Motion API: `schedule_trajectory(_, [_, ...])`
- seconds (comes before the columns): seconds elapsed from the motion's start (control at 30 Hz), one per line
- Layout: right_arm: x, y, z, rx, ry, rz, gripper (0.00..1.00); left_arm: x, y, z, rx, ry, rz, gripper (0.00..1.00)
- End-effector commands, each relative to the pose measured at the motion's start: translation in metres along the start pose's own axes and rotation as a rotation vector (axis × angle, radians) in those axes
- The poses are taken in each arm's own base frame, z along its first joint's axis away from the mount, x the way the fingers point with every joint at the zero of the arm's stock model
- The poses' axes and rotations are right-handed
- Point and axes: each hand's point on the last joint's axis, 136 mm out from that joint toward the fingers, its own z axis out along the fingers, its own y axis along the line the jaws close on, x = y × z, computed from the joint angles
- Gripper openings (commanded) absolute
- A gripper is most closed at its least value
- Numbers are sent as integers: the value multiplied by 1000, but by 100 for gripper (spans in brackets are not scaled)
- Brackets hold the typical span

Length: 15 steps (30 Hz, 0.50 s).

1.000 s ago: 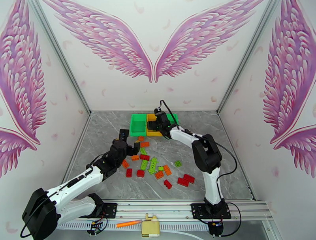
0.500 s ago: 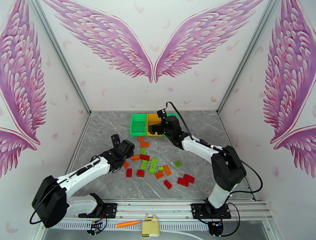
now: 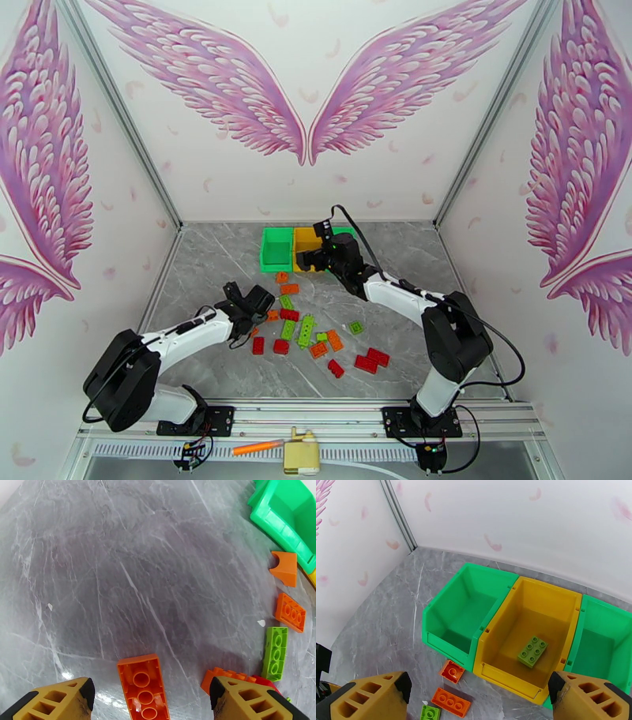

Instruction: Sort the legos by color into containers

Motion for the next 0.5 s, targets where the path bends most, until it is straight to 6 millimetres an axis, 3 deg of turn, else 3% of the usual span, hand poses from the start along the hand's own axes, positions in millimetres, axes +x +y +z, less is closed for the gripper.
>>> schedule_trajectory(0.0, [4,6,2,-22,10,20,97,10,2,11,-8,33,-16,77])
schedule_trajectory(0.27, [7,3,1,-8,24,24,97,20,6,25,-19,64,-31,69])
schedule_trajectory(0.47, [6,2,-1,-1,21,26,97,25,6,31,-23,85,-29,56])
